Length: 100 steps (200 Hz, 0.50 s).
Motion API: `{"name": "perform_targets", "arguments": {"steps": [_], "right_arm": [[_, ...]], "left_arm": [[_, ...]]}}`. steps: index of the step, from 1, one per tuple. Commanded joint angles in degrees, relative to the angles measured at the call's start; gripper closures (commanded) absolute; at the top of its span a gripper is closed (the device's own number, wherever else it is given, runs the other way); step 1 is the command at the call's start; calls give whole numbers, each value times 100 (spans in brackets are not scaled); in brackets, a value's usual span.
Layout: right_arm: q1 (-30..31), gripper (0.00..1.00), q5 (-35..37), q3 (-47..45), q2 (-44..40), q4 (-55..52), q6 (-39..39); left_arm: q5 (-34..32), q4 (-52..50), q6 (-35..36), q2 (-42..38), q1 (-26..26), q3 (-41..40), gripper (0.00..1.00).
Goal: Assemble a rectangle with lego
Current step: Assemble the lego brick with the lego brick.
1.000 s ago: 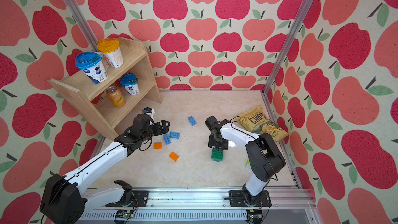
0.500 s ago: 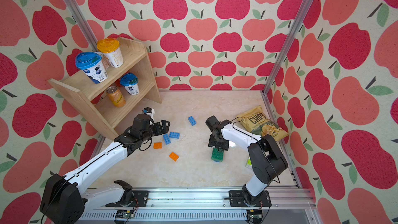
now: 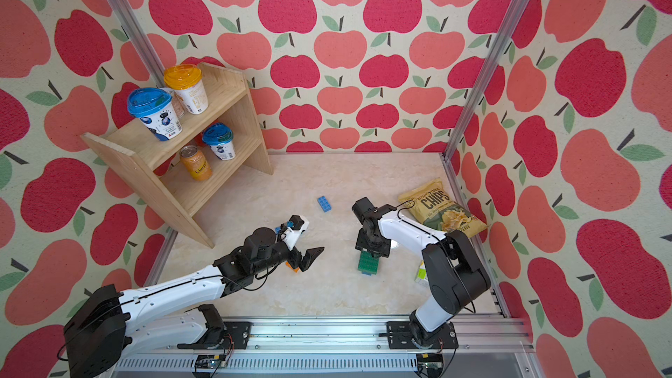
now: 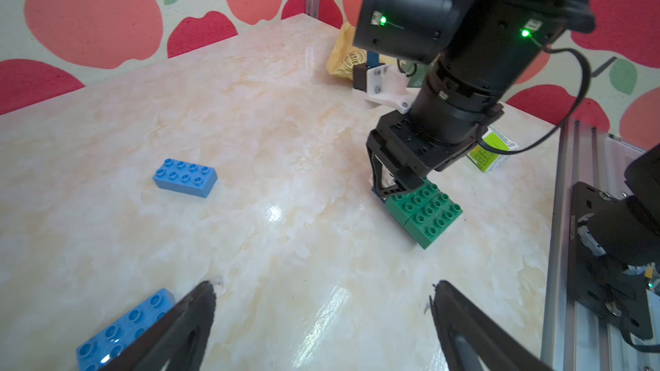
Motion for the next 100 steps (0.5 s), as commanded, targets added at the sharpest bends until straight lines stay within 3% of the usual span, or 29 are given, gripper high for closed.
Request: {"name": "perform_targets", "arguments": {"steps": [1, 47, 100], "right_arm": [[-33, 49, -73, -95, -123, -34, 91], [-40, 49, -142, -151, -54, 81, 162], [-36, 49, -157, -177, -5, 114, 160]], "left_arm": [[-77, 1019, 698, 505, -408, -169, 3], [-357, 1839, 747, 1917, -1105, 85, 3], [-429, 2116, 719, 3102, -1365, 624, 2]]}}
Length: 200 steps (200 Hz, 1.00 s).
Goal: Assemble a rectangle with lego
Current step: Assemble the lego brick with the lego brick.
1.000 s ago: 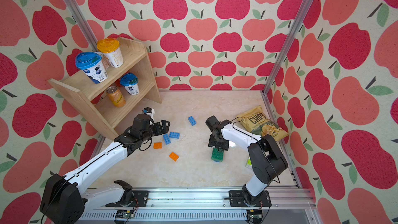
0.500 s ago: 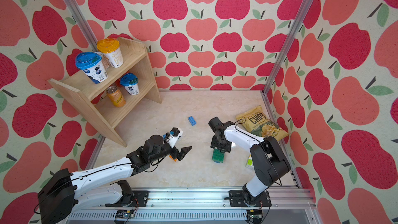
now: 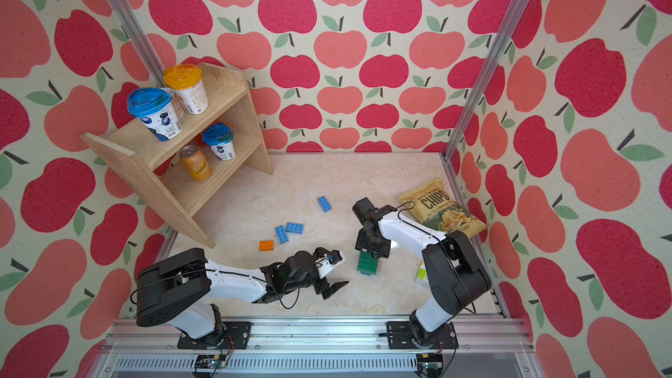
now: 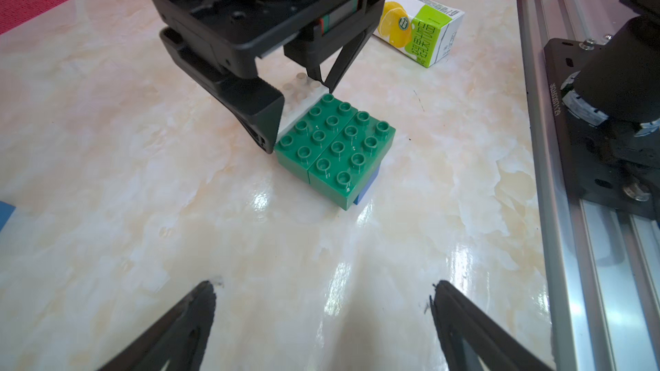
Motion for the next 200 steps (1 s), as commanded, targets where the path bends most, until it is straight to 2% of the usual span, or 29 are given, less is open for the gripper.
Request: {"name": "perform_targets", "arguments": {"steps": [1, 53, 200], "right_arm": [[-34, 49, -68, -112, 8, 21, 112], [-31, 49, -95, 43, 80, -14, 75], [54, 49, -295, 90, 523, -79, -231]], "left_arm": [[-173, 338, 142, 410, -93, 404, 3], [-383, 246, 29, 996, -84, 815, 3], [-415, -761, -191, 1317, 74, 1529, 2]]}}
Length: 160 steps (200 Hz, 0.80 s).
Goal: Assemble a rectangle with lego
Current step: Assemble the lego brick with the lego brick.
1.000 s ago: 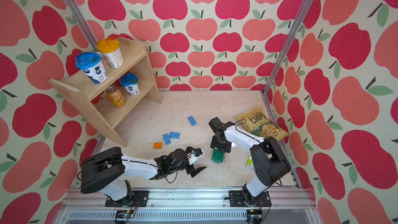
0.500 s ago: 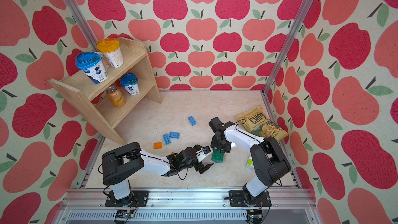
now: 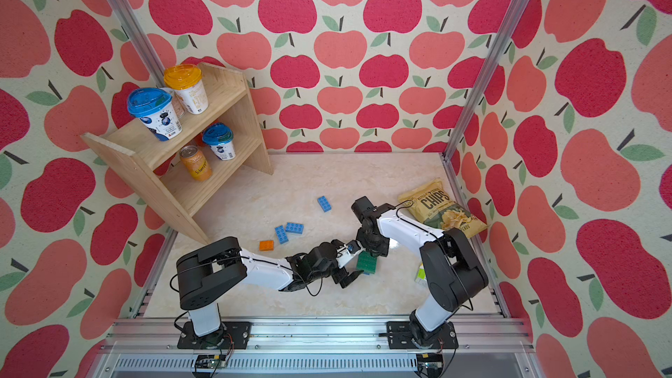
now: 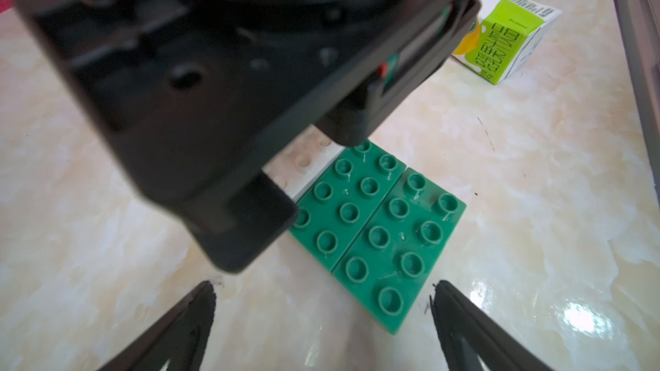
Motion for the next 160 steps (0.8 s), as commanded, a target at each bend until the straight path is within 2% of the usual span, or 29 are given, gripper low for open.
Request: {"name": "perform_targets", "arguments": {"steps": [1, 104, 160], "right_arm": [[49, 49, -217, -85, 342, -7, -160], [198, 50, -316, 205, 527, -119, -553], [208, 51, -627, 125, 896, -167, -789]], "left_arm": [[-54, -262, -32, 92, 15, 152, 2], [-247, -701, -198, 257, 85, 469, 3], [-404, -940, -329, 285, 129, 583, 3]]}}
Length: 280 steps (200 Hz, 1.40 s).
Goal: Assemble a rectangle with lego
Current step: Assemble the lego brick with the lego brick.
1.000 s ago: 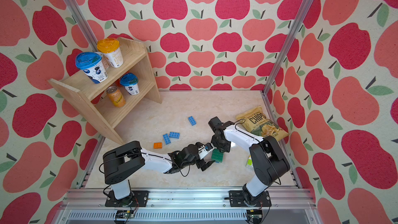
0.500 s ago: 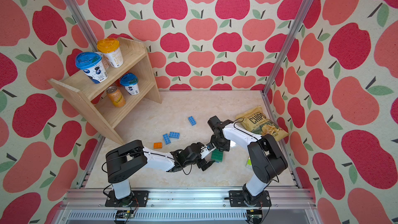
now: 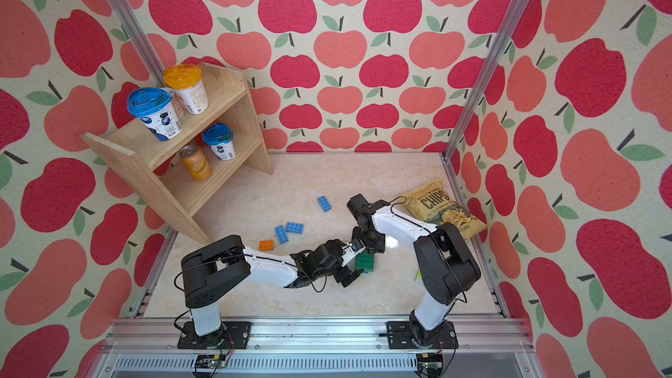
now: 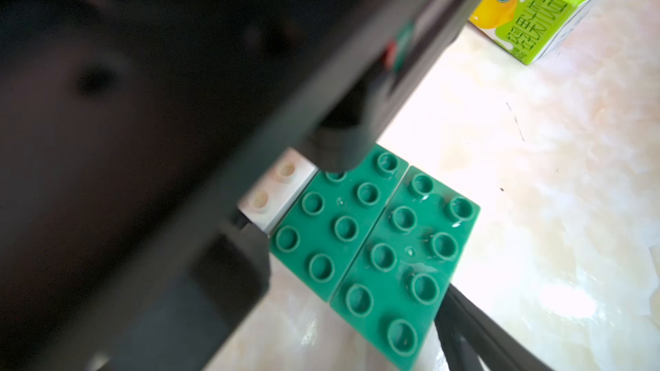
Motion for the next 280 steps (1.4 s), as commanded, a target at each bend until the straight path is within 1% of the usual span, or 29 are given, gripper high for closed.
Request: {"name": "perform_targets", "arguments": {"steps": [1, 46, 64, 82, 103, 118, 139, 161, 194, 231, 280], "right_arm": [[78, 51, -541, -250, 549, -28, -252], [91, 54, -1069, -465, 833, 112, -434], [127, 55, -1130, -465, 921, 70, -525], [185, 58, -1145, -454, 1066, -6, -610], [222, 63, -1195, -514, 1243, 7, -614], [231, 72, -1330, -600, 1285, 110, -599], [247, 75, -1403, -598, 1286, 152, -581], [258, 78, -1317, -539, 1162, 182, -559], [258, 79, -1080, -315, 857, 132, -497], [212, 77, -796, -59, 668, 29, -485], [94, 75, -712, 129, 494, 175, -402]], "left_arm": [[-291, -215, -157, 118, 96, 162, 3], [-263, -326, -245, 150, 167, 226, 3], [-272, -407, -261, 188, 176, 297, 3], [-296, -469, -296, 229, 200, 346, 3], [-366, -538, -375, 229, 228, 364, 3], [-420, -611, -420, 238, 247, 398, 3], [-448, -707, -439, 263, 251, 453, 3], [-449, -734, -439, 253, 246, 471, 3], [-421, -770, -406, 239, 237, 472, 3], [-410, -892, -336, 251, 194, 541, 3], [-413, -943, -229, 287, 107, 591, 3]]}}
